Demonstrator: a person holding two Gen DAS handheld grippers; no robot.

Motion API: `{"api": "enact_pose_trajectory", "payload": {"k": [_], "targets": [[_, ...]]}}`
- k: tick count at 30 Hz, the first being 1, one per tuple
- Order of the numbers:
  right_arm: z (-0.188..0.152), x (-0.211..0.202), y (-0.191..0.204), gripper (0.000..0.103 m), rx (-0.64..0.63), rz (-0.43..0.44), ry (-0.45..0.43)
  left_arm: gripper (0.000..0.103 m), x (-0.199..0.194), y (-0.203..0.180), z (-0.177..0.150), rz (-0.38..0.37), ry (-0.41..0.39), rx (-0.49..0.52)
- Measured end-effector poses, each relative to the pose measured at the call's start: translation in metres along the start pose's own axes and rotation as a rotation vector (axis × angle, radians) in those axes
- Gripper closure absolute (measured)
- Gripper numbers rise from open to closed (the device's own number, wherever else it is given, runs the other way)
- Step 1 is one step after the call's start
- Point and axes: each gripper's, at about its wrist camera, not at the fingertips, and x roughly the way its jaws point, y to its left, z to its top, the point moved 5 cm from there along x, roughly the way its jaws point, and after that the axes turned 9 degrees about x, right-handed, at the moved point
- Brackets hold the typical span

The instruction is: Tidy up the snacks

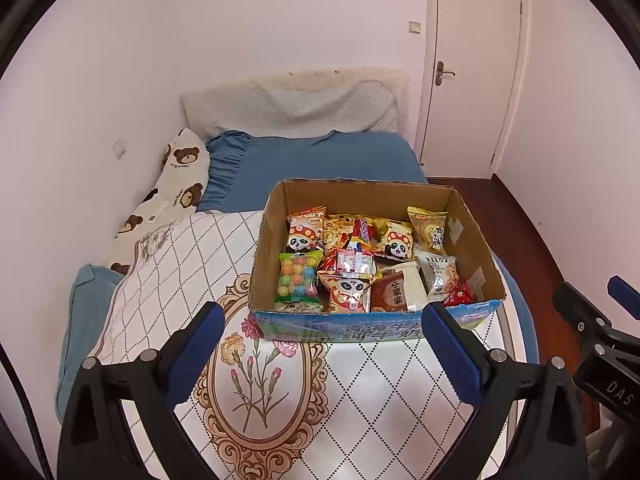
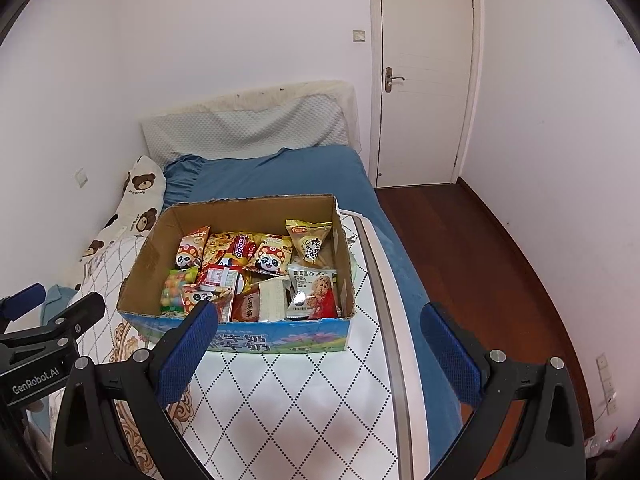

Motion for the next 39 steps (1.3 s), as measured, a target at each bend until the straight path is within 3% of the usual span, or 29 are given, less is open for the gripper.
{"api": "enact_pose_trajectory", "payload": {"k": [39], "targets": [[0.0001,-0.0065,0.001,0.0,0.004,0.014,0.007,0.002,-0.0073,-0.0008,-0.0021,-0.02,-0.005,0.022]]}}
